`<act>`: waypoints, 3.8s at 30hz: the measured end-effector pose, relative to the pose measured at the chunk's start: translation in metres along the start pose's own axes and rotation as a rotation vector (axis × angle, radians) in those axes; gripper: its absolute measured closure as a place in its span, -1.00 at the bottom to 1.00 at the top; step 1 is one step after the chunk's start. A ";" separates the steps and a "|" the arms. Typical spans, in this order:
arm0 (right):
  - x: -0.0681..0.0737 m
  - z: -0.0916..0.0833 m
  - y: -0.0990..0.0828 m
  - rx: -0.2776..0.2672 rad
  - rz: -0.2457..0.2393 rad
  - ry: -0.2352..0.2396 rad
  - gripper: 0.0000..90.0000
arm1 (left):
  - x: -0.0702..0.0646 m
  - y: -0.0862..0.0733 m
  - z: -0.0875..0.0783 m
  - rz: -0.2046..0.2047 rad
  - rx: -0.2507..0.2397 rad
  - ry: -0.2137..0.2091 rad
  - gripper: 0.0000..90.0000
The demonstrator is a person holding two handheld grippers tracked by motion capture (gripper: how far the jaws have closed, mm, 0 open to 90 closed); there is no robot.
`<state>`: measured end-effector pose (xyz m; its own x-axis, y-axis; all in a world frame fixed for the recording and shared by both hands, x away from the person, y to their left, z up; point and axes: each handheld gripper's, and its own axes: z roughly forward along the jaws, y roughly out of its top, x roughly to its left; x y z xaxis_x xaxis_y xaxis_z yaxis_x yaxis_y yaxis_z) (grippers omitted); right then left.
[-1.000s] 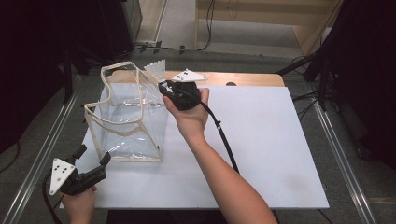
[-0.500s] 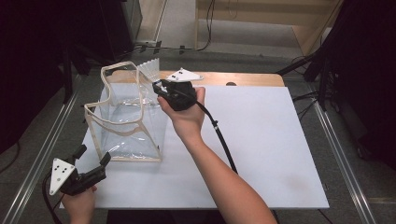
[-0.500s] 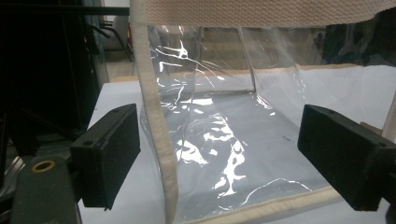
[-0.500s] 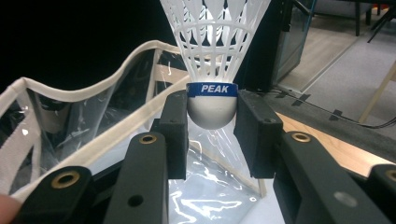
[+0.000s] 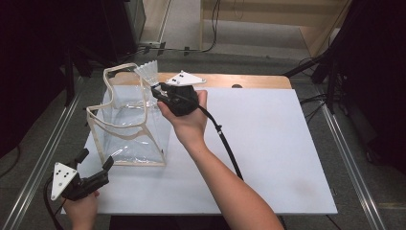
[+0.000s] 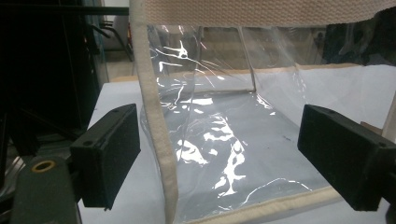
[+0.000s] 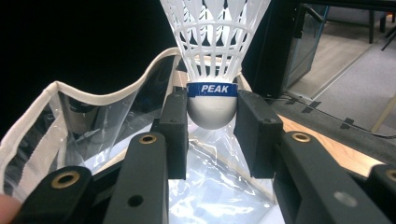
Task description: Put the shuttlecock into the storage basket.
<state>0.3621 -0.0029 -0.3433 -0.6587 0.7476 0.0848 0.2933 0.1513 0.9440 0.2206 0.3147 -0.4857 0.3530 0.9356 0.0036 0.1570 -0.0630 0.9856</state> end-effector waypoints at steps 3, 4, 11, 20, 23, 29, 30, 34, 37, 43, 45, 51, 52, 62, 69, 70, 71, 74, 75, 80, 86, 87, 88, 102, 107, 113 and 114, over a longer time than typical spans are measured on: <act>0.002 -0.001 0.000 -0.002 -0.002 0.008 0.40 | 0.000 0.000 0.000 0.001 0.000 -0.001 -0.70; 0.003 -0.001 0.001 -0.003 -0.001 0.009 0.40 | 0.000 0.000 0.000 0.001 0.000 0.000 -0.70; 0.009 -0.002 0.001 -0.006 -0.006 0.032 0.40 | 0.000 0.000 0.000 0.000 0.000 -0.001 -0.69; 0.017 -0.003 0.002 -0.008 -0.012 0.062 0.40 | 0.000 0.000 0.000 -0.001 0.000 -0.002 -0.70; 0.019 -0.004 0.002 -0.010 -0.015 0.072 0.40 | 0.000 0.000 0.000 -0.002 -0.001 -0.001 -0.70; 0.025 -0.005 0.003 -0.011 -0.035 0.083 0.40 | 0.000 0.000 0.000 0.000 -0.001 -0.001 -0.70; 0.026 -0.005 0.002 -0.011 -0.039 0.083 0.40 | 0.000 0.000 0.000 0.000 -0.001 -0.001 -0.70; 0.030 -0.006 0.002 -0.009 -0.045 0.095 0.40 | 0.000 0.000 0.000 0.002 -0.001 -0.001 -0.70; 0.031 -0.005 0.002 -0.005 -0.048 0.104 0.40 | 0.000 0.000 0.000 -0.001 -0.001 0.000 -0.70; 0.034 -0.002 0.000 0.015 -0.053 0.127 0.40 | 0.000 0.000 0.000 -0.001 -0.001 0.000 -0.70; 0.034 -0.001 0.000 0.024 -0.052 0.135 0.40 | 0.000 0.000 0.000 -0.001 -0.001 0.000 -0.70; 0.036 0.001 -0.002 0.036 -0.047 0.157 0.40 | 0.000 0.000 0.000 -0.001 -0.001 -0.001 -0.70; 0.036 0.001 -0.003 0.038 -0.044 0.166 0.40 | 0.000 0.000 0.000 0.000 -0.001 -0.001 -0.70; 0.034 0.002 -0.004 0.042 -0.046 0.218 0.17 | 0.000 0.000 0.000 -0.001 -0.001 -0.001 -0.70; 0.032 -0.003 -0.002 0.016 -0.038 0.217 -0.27 | 0.000 0.000 0.000 -0.002 0.000 -0.001 -0.70; 0.032 -0.004 -0.002 0.011 -0.039 0.217 -0.36 | 0.000 0.000 0.000 -0.002 -0.001 0.000 -0.70; 0.031 -0.005 -0.001 0.009 -0.040 0.210 -0.47 | 0.000 0.000 0.000 -0.002 -0.001 -0.001 -0.70; 0.029 -0.007 -0.002 0.007 -0.046 0.215 -0.72 | 0.000 0.000 0.000 -0.001 -0.001 0.000 -0.70; 0.028 -0.009 -0.002 0.006 -0.044 0.220 -0.79 | 0.000 0.000 0.000 0.000 -0.001 0.000 -0.70; 0.025 -0.013 -0.006 0.009 -0.051 0.222 -1.00 | 0.000 0.000 0.000 0.000 -0.001 -0.001 -0.70; 0.023 -0.020 -0.010 0.008 -0.082 0.195 -1.00 | 0.000 0.000 0.000 0.002 0.000 -0.002 -0.70; 0.023 -0.021 -0.011 0.008 -0.083 0.194 -1.00 | 0.000 0.000 0.000 0.002 0.000 -0.002 -0.69; 0.022 -0.023 -0.012 0.007 -0.085 0.191 -1.00 | 0.000 0.000 0.000 0.002 0.000 -0.001 -0.70; 0.007 -0.037 -0.033 0.007 -0.095 0.139 -1.00 | -0.001 0.000 0.000 0.004 0.003 -0.001 -0.70; 0.003 -0.039 -0.043 0.005 -0.087 0.124 -1.00 | -0.001 0.000 0.000 0.004 0.003 0.000 -0.69; -0.002 -0.044 -0.053 0.002 -0.082 0.106 -1.00 | -0.001 0.000 0.000 0.005 0.004 0.000 -0.69; -0.003 -0.044 -0.055 0.001 -0.081 0.101 -1.00 | -0.001 0.000 0.000 0.005 0.004 0.000 -0.70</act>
<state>0.3173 -0.0420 -0.3814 -0.7468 0.6638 0.0396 0.2364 0.2093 0.9489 0.2207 0.3140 -0.4857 0.3539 0.9353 0.0085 0.1590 -0.0691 0.9849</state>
